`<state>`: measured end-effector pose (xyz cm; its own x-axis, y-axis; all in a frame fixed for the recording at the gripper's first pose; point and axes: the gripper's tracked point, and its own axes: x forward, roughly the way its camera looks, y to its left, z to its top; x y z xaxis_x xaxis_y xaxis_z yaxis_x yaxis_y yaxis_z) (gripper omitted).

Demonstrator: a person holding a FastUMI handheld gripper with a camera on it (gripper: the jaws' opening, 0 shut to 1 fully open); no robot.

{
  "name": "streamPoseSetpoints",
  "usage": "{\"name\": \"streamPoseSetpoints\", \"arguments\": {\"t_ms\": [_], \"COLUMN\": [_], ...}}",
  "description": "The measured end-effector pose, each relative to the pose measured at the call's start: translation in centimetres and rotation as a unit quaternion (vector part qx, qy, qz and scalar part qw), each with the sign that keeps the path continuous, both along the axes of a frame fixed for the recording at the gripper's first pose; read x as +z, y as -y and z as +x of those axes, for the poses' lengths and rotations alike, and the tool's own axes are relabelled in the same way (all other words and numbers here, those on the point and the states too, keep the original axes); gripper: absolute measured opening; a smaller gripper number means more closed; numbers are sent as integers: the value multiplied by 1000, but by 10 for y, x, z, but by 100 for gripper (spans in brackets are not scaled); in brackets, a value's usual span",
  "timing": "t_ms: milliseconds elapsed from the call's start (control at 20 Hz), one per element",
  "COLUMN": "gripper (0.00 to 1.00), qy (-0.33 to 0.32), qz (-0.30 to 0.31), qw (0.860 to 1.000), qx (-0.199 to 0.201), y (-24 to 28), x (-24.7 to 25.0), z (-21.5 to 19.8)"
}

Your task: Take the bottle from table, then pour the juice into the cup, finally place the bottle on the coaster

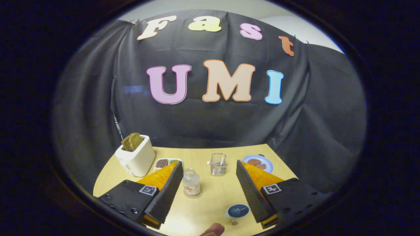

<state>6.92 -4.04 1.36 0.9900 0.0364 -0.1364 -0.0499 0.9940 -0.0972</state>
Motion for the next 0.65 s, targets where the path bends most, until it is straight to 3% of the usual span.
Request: {"name": "streamPoseSetpoints", "arguments": {"t_ms": [250, 650], "gripper": [100, 100], "qy": [49, 92], "qz": [54, 90], "qw": [997, 991], "qx": [16, -15], "y": [19, 61], "x": [59, 84], "z": [-1, -10]}}
